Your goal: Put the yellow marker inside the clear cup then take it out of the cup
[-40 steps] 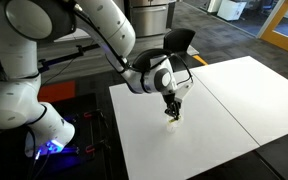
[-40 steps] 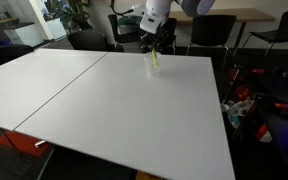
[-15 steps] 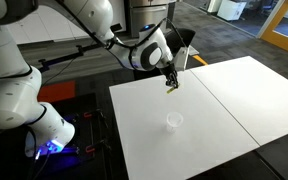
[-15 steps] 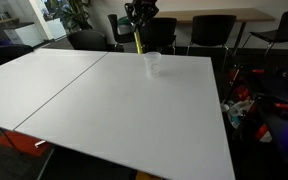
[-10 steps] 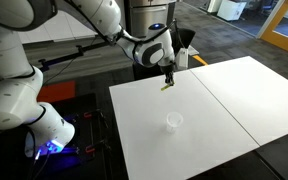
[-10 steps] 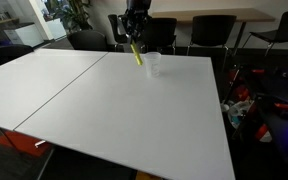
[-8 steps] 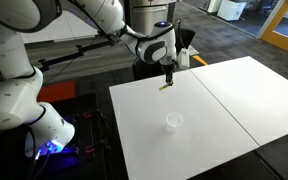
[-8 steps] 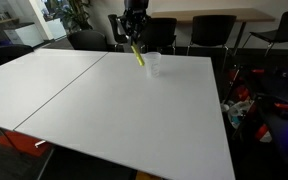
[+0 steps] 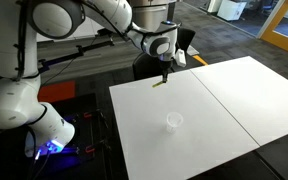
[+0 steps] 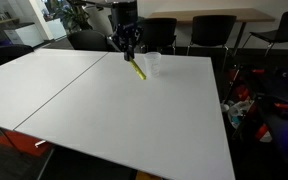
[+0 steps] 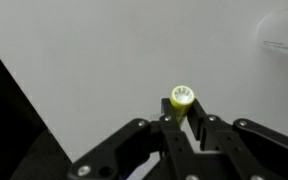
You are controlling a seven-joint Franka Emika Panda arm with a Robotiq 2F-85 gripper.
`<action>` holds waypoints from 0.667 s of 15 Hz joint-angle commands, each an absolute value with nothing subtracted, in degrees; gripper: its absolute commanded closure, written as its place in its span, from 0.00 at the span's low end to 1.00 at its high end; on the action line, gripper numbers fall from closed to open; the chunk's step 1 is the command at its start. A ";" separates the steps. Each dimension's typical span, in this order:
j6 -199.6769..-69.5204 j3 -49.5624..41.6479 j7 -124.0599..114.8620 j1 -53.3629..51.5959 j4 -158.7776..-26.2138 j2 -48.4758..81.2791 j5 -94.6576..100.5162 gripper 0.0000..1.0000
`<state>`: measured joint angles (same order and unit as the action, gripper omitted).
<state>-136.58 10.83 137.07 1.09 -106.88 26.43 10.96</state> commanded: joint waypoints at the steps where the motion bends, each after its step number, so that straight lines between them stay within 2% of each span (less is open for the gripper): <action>1: -131.89 10.19 135.91 -2.13 -100.21 33.03 10.47 0.95; 10: -114.05 10.98 139.55 -3.19 -85.00 47.31 9.57 0.95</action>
